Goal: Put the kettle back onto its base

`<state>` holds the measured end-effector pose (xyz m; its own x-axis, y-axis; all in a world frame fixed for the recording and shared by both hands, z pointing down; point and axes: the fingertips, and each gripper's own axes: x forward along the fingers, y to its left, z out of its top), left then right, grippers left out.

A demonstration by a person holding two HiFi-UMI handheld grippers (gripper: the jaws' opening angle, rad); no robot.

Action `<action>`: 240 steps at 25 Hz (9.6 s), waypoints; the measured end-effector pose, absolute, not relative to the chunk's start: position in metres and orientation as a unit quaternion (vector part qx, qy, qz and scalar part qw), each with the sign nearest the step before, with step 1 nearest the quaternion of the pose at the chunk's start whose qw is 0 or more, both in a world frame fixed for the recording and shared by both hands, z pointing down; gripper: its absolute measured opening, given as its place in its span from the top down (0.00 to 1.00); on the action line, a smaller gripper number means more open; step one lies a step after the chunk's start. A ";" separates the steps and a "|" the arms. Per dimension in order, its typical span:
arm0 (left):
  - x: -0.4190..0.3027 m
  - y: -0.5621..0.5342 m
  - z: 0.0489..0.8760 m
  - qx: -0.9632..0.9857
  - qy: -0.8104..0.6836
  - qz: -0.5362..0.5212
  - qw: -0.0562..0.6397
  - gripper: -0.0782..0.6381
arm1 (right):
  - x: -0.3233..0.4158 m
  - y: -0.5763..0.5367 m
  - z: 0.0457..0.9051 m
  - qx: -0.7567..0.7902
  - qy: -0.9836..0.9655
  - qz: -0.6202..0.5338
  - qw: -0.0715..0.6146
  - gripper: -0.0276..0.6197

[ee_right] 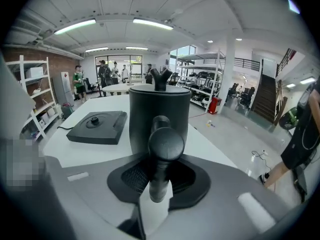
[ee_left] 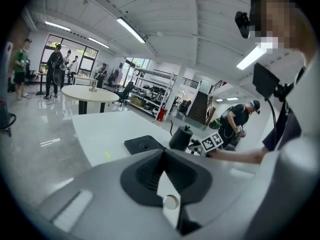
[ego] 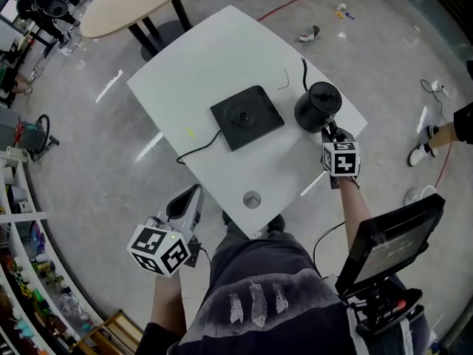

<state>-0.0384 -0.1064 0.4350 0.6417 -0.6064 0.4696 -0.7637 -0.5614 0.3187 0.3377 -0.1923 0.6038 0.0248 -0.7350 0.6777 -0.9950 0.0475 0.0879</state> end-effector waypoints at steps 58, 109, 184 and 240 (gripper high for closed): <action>-0.087 -0.150 0.428 0.879 -0.386 0.103 0.261 0.89 | 0.264 -0.230 0.446 0.621 -0.749 0.146 0.180 0.88; -0.151 -0.175 0.445 0.856 -0.411 0.143 0.279 0.89 | 0.111 -0.296 0.490 0.524 -0.832 0.137 0.115 0.88; -0.135 -0.192 0.432 0.904 -0.337 0.072 0.254 0.89 | 0.102 -0.236 0.364 0.543 -0.833 0.104 0.022 0.50; -0.089 0.036 0.369 0.849 -0.493 0.096 0.163 0.89 | -0.024 -0.010 0.337 0.187 -0.979 0.085 0.003 0.95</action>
<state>-0.0890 0.0357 0.3690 0.4945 -0.8065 0.3241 -0.8692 -0.4599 0.1817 -0.0238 -0.0096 0.3373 -0.9301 -0.3656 0.0366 -0.3665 0.9157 -0.1649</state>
